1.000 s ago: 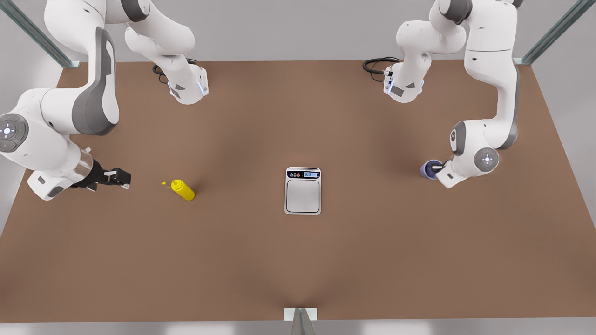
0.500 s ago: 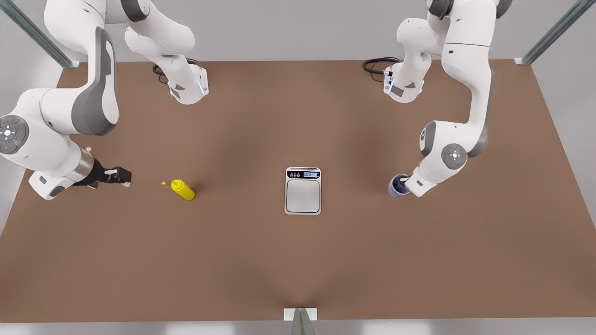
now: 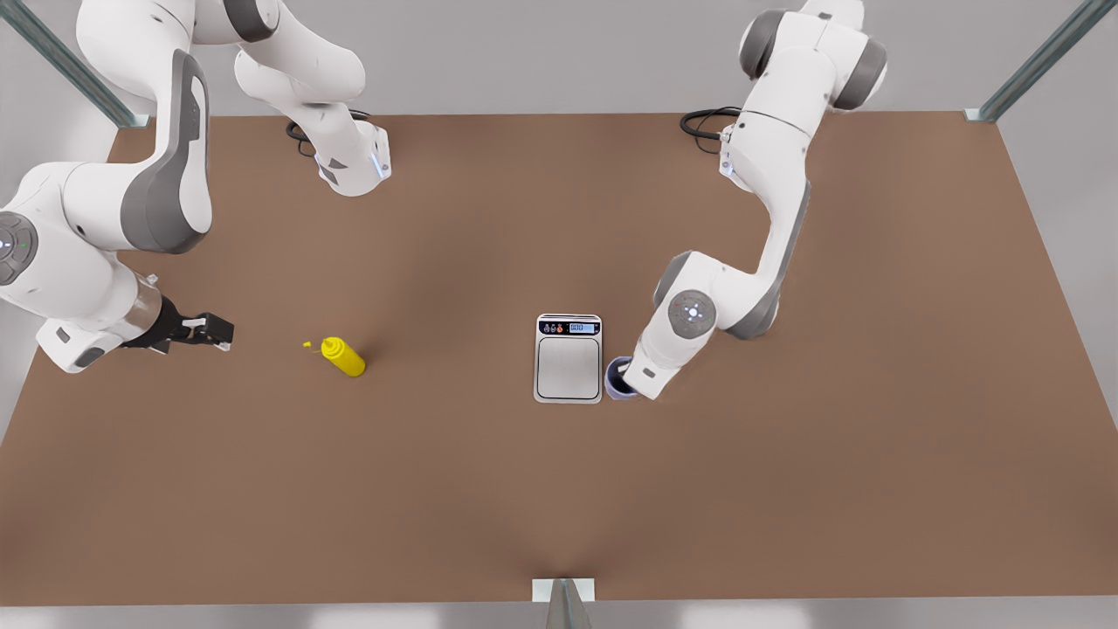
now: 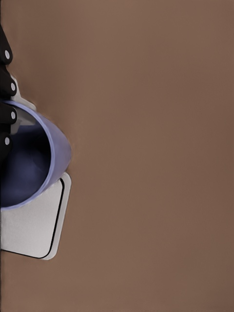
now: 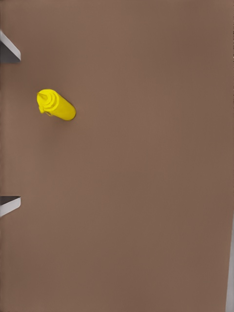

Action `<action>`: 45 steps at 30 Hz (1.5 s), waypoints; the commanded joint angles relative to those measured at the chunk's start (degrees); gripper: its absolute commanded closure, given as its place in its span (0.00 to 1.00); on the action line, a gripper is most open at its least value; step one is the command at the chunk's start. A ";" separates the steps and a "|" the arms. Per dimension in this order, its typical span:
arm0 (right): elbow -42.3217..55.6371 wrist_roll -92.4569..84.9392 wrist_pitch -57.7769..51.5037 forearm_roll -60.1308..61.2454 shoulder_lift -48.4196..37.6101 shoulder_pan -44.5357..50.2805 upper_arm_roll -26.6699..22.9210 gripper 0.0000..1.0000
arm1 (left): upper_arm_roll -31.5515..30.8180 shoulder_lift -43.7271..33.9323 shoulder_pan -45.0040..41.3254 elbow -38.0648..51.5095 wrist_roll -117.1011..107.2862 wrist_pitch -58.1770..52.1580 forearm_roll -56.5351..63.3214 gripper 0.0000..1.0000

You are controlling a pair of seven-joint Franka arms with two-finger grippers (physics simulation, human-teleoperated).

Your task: Move cup to the weight, pick up sauce bottle, pour sauce

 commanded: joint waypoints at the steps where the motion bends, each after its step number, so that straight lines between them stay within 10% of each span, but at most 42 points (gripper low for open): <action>1: 0.00 0.00 0.00 0.02 0.00 -0.01 0.00 0.00 | -0.01 0.49 -0.65 0.81 -0.90 0.06 -3.64 0.79; 14: 0.09 -0.08 0.09 -0.07 0.08 -0.01 0.09 0.00 | 0.08 7.79 -7.16 9.87 -13.83 -1.61 -2.67 0.77; 19: 0.26 -0.08 0.18 0.46 0.08 -0.01 0.09 0.00 | 0.17 7.79 -7.16 10.04 -13.56 -3.11 -1.71 0.48; 30: 0.79 -2.46 -1.58 0.98 -0.71 0.43 0.26 0.00 | 1.31 2.52 -6.45 10.13 -8.29 -11.72 -1.09 0.31; 32: 0.44 -2.72 -1.41 0.98 -0.71 0.52 0.26 0.00 | 5.79 0.76 -5.23 16.63 -4.61 -20.32 -2.84 0.31; 35: -6.40 -44.51 4.83 9.06 0.43 -3.96 0.17 0.00 | 22.82 -3.20 -4.61 15.76 16.02 -31.75 -6.97 0.00; 37: -9.40 -67.10 6.06 17.85 4.47 -9.93 0.17 0.00 | 31.28 -3.46 1.17 13.65 32.64 -35.88 -11.46 0.00; 42: -16.34 -107.22 6.94 34.99 18.89 -25.23 0.17 0.00 | 2.30 -23.41 32.03 1.17 38.73 -29.47 0.31 0.00; 45: -25.31 -119.69 7.56 39.92 18.45 -28.22 0.17 0.00 | -0.71 -20.34 31.25 6.18 38.82 -29.47 4.09 0.00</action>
